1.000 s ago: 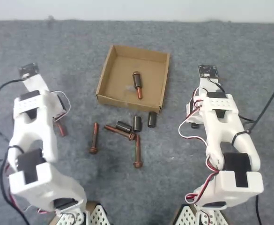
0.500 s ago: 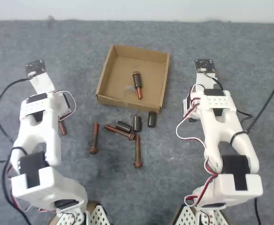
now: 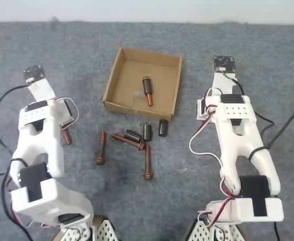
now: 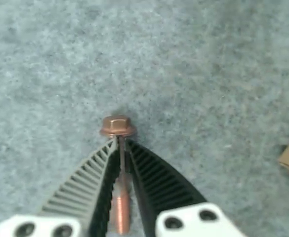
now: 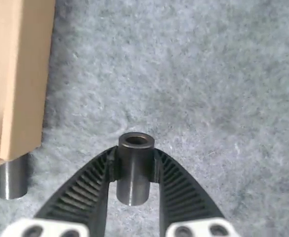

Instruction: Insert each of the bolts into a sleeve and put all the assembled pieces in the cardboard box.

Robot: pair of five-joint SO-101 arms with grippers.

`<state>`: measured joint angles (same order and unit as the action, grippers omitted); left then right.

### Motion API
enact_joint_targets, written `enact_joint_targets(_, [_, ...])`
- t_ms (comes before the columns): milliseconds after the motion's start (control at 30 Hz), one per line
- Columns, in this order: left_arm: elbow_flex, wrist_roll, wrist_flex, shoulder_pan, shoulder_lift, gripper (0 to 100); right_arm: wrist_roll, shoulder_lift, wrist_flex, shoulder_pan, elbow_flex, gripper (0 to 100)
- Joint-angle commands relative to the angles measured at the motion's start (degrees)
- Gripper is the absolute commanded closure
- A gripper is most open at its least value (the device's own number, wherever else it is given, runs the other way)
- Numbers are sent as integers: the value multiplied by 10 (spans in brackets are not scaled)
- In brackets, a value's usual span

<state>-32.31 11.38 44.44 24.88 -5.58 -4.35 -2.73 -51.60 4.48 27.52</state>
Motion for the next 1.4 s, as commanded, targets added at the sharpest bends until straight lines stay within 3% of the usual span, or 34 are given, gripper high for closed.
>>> enact_joint_targets(0, [9, 3, 4, 5, 27, 987, -10, -40, 21, 10, -14, 992])
enact_joint_targets(267, [80, 3, 68, 31, -20, 986, -6, -40, 109, 44, 55, 992])
enact_joint_targets(367, [70, 2, 72, 32, -7, 938, -5, -40, 135, 44, 76, 992])
enact_joint_targets(567, [20, 3, 38, 30, 33, 889, -5, -40, 137, 44, 83, 992])
enact_joint_targets(733, [75, 33, 76, 30, -25, 887, -5, -41, 134, 43, 85, 992])
enact_joint_targets(933, [179, 39, 145, 30, -124, 899, -5, -42, 134, 33, 85, 992])
enact_joint_targets(1100, [196, 52, 139, 21, -142, 972, -5, -41, 134, 26, 85, 992])
enact_joint_targets(1367, [193, 51, 127, 15, -142, 990, -5, -41, 133, 25, 85, 992])
